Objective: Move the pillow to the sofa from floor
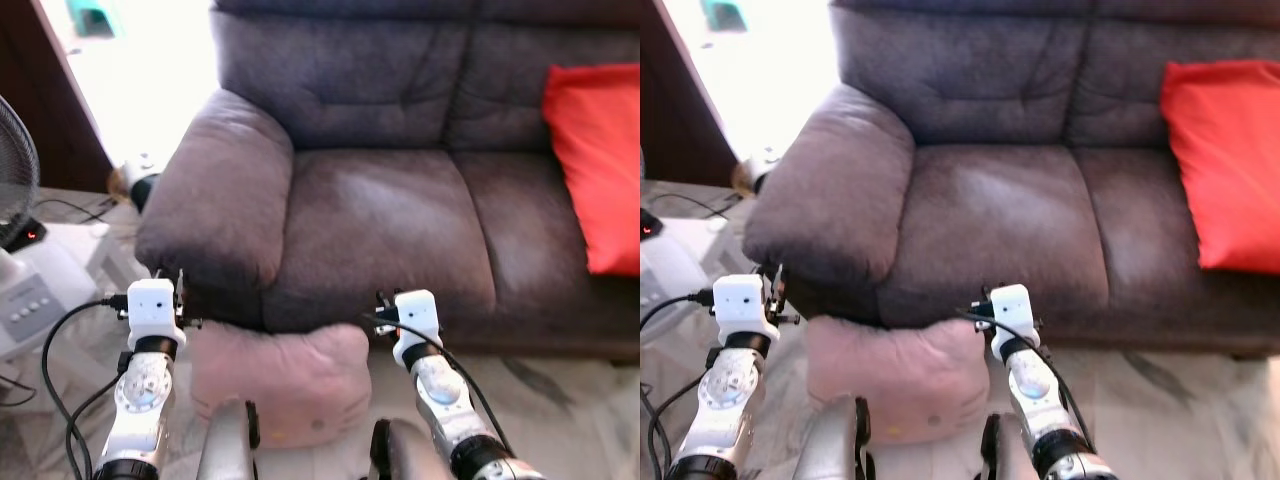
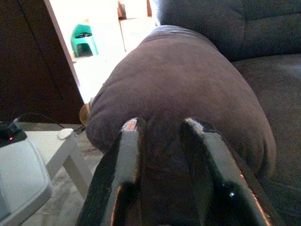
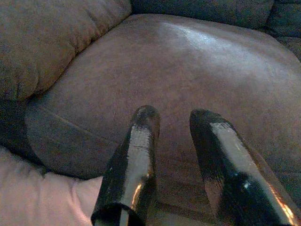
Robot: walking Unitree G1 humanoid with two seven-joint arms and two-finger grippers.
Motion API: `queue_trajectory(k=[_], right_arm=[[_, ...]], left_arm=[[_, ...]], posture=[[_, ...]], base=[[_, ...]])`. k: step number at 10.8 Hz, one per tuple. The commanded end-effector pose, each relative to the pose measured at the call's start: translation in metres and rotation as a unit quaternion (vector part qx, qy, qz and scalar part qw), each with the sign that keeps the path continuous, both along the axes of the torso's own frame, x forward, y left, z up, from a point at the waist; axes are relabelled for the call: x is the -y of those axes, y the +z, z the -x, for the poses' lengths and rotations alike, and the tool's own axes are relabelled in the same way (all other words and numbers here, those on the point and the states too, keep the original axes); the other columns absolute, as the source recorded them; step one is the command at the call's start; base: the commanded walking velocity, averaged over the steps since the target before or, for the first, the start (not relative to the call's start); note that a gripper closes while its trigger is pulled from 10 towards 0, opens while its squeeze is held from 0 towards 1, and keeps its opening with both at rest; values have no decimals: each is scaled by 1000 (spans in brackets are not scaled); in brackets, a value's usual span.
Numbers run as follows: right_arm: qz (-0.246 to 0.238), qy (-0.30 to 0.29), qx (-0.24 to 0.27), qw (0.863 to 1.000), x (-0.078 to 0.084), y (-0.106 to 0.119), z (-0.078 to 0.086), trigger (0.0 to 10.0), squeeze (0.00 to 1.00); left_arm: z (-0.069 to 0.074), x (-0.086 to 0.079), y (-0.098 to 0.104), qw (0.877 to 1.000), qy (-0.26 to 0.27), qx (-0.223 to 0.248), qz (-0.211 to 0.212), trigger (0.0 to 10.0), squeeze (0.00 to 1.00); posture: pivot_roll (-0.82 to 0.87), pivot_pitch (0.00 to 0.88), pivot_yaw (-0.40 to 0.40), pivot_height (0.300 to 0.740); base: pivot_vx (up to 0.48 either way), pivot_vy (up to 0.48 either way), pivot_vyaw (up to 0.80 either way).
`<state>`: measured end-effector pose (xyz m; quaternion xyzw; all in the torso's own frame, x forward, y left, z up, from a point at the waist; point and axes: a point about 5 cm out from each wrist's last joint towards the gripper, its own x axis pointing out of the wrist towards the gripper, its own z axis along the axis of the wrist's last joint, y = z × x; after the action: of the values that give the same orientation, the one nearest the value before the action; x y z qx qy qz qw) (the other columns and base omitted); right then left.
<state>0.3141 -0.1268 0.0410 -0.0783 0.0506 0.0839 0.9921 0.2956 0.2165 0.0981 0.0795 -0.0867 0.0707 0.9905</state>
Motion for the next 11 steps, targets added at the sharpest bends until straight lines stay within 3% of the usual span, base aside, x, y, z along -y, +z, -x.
queue_trajectory(k=[1, 8, 10, 11], right_arm=[[-2, 5, 2, 1000, -1, 0, 1, 10000, 0], [6, 22, 6, 1000, -5, -1, 3, 10000, 0], [12, 27, 5, 1000, -6, -2, 4, 10000, 0], [7, 25, 4, 1000, -6, -2, 4, 10000, 0]], left_arm=[[1, 1, -4, 1000, -1, -12, -1, 10000, 0], [0, 1, -4, 1000, -2, -13, -1, 10000, 0], [0, 1, -4, 1000, -2, -12, -1, 10000, 0], [-1, 1, -3, 1000, -2, -12, -1, 10000, 0]], posture=[[126, 152, -17, 569], [129, 152, -16, 569], [129, 152, -15, 569], [130, 152, -15, 569]], base=[[0, 0, 0], [0, 0, 0], [0, 0, 800], [0, 0, 0]])
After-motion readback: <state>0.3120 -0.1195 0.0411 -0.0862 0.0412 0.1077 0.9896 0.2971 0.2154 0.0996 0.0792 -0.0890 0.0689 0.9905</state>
